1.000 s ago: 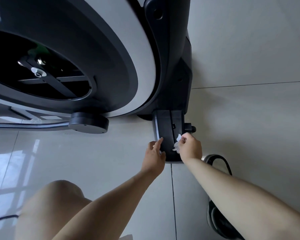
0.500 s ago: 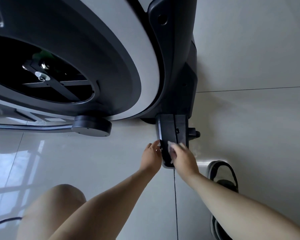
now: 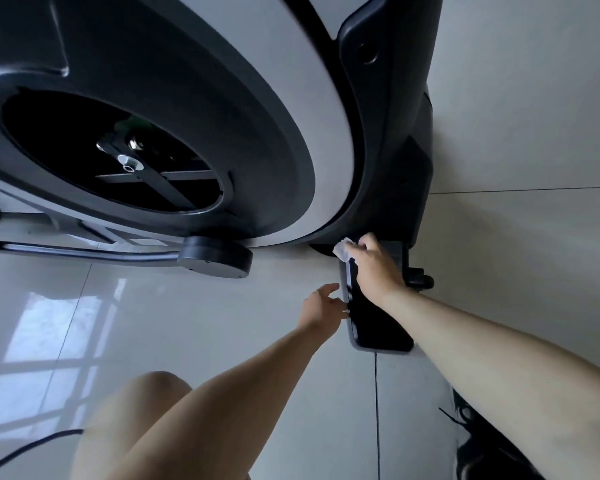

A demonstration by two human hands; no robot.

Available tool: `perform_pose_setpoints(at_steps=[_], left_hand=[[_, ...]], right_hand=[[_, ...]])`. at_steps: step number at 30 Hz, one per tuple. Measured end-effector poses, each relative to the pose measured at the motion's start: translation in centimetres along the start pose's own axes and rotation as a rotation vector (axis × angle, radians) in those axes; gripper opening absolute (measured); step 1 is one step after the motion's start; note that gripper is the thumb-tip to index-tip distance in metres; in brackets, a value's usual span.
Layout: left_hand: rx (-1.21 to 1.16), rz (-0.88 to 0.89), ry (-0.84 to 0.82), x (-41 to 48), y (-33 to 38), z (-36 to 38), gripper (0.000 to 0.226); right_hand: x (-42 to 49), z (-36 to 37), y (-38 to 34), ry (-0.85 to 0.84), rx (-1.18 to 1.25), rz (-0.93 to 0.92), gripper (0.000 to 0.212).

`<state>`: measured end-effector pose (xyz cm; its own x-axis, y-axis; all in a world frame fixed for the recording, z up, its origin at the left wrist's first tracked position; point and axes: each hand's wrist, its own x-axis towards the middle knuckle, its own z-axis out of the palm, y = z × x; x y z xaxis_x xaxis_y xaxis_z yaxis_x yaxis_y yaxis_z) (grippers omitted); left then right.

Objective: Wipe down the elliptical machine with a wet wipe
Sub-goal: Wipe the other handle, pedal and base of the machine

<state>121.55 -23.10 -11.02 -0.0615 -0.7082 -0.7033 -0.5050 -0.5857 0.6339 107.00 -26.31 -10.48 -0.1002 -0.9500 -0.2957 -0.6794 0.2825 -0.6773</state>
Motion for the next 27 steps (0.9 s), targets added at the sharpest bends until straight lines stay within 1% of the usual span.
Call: perform_pose_setpoints(at_steps=[1,2,3,4,5,6,7,8,11,12,13,14,15,17,19,21,23,24,25,27], left_hand=[[-0.030,-0.024,0.006,0.1,0.1,-0.2,0.052],[-0.051,-0.044,0.018,0.2,0.2,-0.2,0.052],[-0.063,-0.064,0.031,0.3,0.4,-0.2,0.052],[-0.086,-0.080,0.040,0.4,0.4,-0.2,0.051],[-0.111,-0.098,0.043,0.3,0.4,-0.1,0.049],[-0.132,-0.119,0.045,0.3,0.4,-0.1,0.048],[-0.140,-0.136,0.043,0.2,0.4,0.0,0.047],[-0.135,-0.139,0.037,0.2,0.4,0.1,0.049],[-0.074,-0.124,0.017,0.2,0.7,0.2,0.054],[-0.063,-0.122,0.006,0.2,0.8,0.2,0.055],[-0.056,-0.123,-0.004,0.2,1.0,0.1,0.055],[-0.057,-0.122,-0.011,0.2,1.1,0.1,0.056],[-0.062,-0.122,-0.014,0.1,1.3,0.1,0.056],[-0.073,-0.117,-0.008,0.2,1.5,0.2,0.055],[-0.074,-0.105,0.005,0.4,1.8,0.4,0.053],[-0.066,-0.088,0.015,0.6,2.0,0.5,0.053],[-0.068,-0.071,0.017,0.6,2.3,0.5,0.049],[-0.082,-0.062,0.015,0.6,2.5,0.4,0.048],[-0.105,-0.049,0.011,0.6,2.7,0.2,0.047],[-0.172,-0.033,0.009,0.8,2.9,-0.3,0.041]], right_hand=[[-0.6,0.3,-0.4,0.005,0.006,0.020,0.030],[-1.3,0.6,-0.7,-0.013,0.047,0.050,0.030],[-2.0,1.1,-0.8,-0.053,0.037,0.041,0.027],[-3.0,1.4,-0.7,-0.140,0.007,0.049,0.021],[-4.0,1.8,-0.4,-0.220,-0.074,0.015,0.013],[-4.6,2.0,-0.3,-0.281,-0.121,-0.005,0.010],[-4.8,2.2,0.1,-0.300,-0.152,-0.024,0.012],[-4.6,2.1,0.1,-0.280,-0.111,-0.028,0.016],[-2.1,1.5,-0.1,-0.087,-0.072,-0.046,0.031],[-1.3,1.0,-0.2,-0.055,-0.040,-0.022,0.030],[-0.5,0.6,-0.1,-0.039,-0.033,-0.014,0.024],[0.2,0.3,0.3,-0.020,-0.054,-0.024,0.013],[0.4,0.3,0.7,0.008,-0.105,-0.057,0.009],[0.0,0.8,1.7,0.052,-0.135,-0.093,0.016],[-0.9,1.5,2.4,0.019,-0.112,-0.094,0.014],[-1.4,1.7,2.5,0.006,-0.011,-0.069,0.018],[-1.1,1.0,1.3,0.103,0.205,0.064,0.016],[-0.7,0.2,0.2,0.174,0.338,0.185,0.015],[-0.1,-0.3,-1.2,0.238,0.513,0.344,0.016],[1.0,-1.0,-3.6,0.303,0.998,0.618,0.022]])
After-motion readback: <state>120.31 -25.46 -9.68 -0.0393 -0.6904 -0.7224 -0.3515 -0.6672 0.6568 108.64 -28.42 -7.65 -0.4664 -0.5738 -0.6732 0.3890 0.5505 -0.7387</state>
